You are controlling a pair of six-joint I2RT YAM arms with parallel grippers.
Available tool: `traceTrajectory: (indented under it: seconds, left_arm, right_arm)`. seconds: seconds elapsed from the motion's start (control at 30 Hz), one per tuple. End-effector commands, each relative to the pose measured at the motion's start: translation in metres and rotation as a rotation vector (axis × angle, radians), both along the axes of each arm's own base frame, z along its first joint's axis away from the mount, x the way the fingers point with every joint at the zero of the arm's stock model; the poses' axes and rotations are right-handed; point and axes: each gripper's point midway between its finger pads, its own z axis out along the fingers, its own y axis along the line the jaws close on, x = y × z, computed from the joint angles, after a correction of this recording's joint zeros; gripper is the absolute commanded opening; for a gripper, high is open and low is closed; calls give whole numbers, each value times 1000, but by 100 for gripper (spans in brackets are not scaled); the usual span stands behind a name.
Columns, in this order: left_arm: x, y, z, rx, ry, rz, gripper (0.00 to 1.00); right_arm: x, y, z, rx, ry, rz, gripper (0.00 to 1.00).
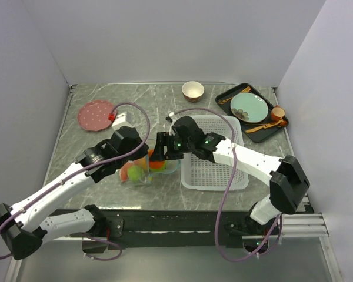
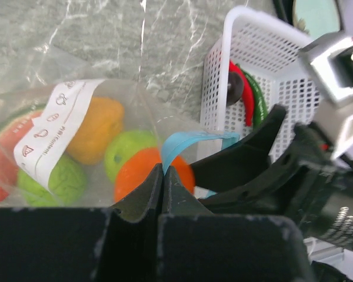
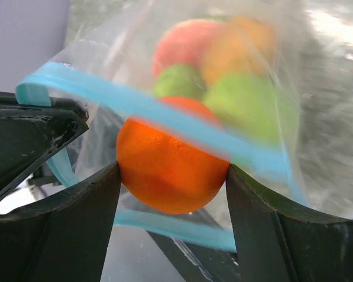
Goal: Place the food in the zip-top bag and seal the zipper
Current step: Place the fake fruit in the zipper food storage bag.
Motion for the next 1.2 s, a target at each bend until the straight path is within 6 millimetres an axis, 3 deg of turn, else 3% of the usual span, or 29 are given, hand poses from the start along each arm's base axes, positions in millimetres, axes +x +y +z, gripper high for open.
traceTrajectory:
  seconds: [0.0,0.27,0.5,0.63,0.77,0.83,1.0,1.03,1.1,1.17]
  left_arm:
    - [3,10,29,-56,-68,64,1]
    - [2,21,24,-51,-59,124,1]
    - [2,33,22,-38,-47,186,1]
    - [1,37,23,-39,-59,195,2]
    - [1,34,14,-38,-48,184,2]
    - [0,28,7,-39,-31,165,2]
    - [2,18,-2,-36,-9,128,2]
    - [1,17,-3,-35,-5,122,1]
    - [2,14,-3,-35,-4,115,1]
    - [2,12,-3,-35,-1,105,1]
  right_arm:
    - [-9,29,36,137,-45,100,69]
    - [-19,21,41,160,-76,124,93]
    - [-6,2,60,121,-164,17,100]
    - [10,-40,64,-3,-253,-155,100]
    - [32,-106,68,-114,-335,-401,100]
    - [34,-131,61,-166,-325,-478,100]
    - [53,-199,6,-331,-188,-632,100]
    - [51,-207,-13,-381,-148,-628,100]
    - [52,-216,-30,-417,-112,-624,97]
    - [52,-218,-50,-448,-81,-591,86]
